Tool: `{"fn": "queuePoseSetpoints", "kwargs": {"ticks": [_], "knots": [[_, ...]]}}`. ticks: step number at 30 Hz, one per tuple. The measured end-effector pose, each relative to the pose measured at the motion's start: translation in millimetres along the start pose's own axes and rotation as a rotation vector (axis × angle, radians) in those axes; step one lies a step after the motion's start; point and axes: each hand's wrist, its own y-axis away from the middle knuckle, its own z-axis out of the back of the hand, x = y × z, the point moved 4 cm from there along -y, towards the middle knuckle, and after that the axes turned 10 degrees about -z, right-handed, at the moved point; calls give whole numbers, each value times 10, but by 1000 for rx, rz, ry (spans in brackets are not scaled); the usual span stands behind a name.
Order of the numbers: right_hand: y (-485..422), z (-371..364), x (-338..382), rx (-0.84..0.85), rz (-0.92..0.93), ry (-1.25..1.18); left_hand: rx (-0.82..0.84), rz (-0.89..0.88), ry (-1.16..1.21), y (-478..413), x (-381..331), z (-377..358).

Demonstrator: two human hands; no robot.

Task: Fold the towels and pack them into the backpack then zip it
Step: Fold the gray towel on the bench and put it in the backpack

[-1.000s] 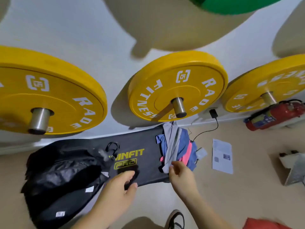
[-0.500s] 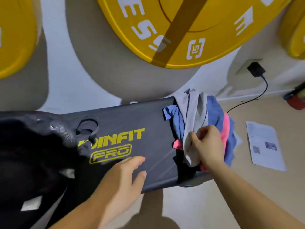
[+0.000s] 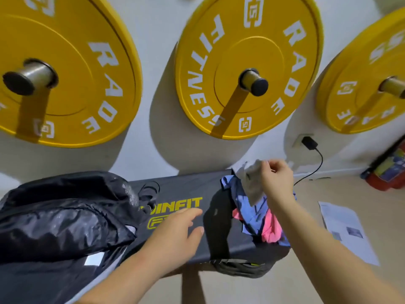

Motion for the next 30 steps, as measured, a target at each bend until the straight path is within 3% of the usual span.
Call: {"fn": "queuePoseSetpoints", "kwargs": {"ticks": [4, 8, 13, 17, 20, 22, 27, 30], "knots": [[378, 200, 969, 68, 233, -141, -112, -30, 63, -37, -70, 209], [738, 371, 1741, 243, 390, -228, -250, -57, 144, -32, -130, 433], [1178, 233, 1772, 619, 207, -172, -421, -85, 291, -13, -218, 719], [1448, 55, 1529, 881, 104, -237, -340, -151, 505, 37, -399, 753], [1558, -19, 1439, 976, 103, -221, -253, -90, 604, 17, -359, 667], [1529, -33, 1400, 915, 138, -155, -256, -56, 601, 14, -272, 643], [1193, 159, 1159, 548, 238, 257, -348, 36, 682, 93, -129, 757], [1160, 302, 882, 511, 191, 508, -344, 12, 729, 138, -129, 806]]}}
